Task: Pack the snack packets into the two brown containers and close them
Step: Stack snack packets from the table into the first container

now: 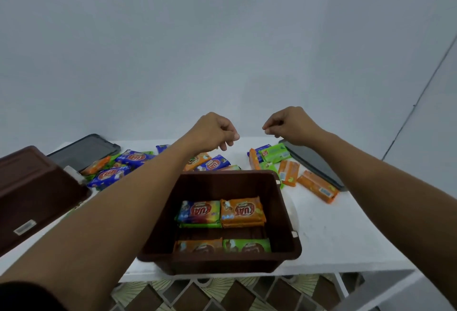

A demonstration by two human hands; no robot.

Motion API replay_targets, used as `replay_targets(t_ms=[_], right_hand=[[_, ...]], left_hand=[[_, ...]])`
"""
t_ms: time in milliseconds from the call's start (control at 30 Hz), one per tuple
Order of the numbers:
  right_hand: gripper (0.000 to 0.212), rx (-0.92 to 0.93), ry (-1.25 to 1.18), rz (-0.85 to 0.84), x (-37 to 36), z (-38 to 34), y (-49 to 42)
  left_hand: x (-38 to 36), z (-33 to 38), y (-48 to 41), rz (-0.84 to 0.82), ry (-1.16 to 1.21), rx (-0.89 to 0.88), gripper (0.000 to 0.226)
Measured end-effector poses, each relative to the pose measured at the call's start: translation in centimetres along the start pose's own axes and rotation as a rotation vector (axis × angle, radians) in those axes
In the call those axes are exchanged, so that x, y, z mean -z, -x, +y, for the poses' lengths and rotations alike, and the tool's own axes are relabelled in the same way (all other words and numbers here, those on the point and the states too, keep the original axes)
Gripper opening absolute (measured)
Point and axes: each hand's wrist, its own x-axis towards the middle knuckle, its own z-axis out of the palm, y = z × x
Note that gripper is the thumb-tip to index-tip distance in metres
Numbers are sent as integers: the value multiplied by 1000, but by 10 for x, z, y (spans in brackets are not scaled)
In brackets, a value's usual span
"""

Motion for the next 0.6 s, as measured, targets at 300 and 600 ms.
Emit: replay_targets(t_ms=[300,600], right_hand=[[11,25,111,-199,-6,92,-54],[19,111,252,-420,-32,141,-97]], left_hand=[[-56,5,-79,7,12,281,9],[-99,0,-123,-180,-128,575,26]])
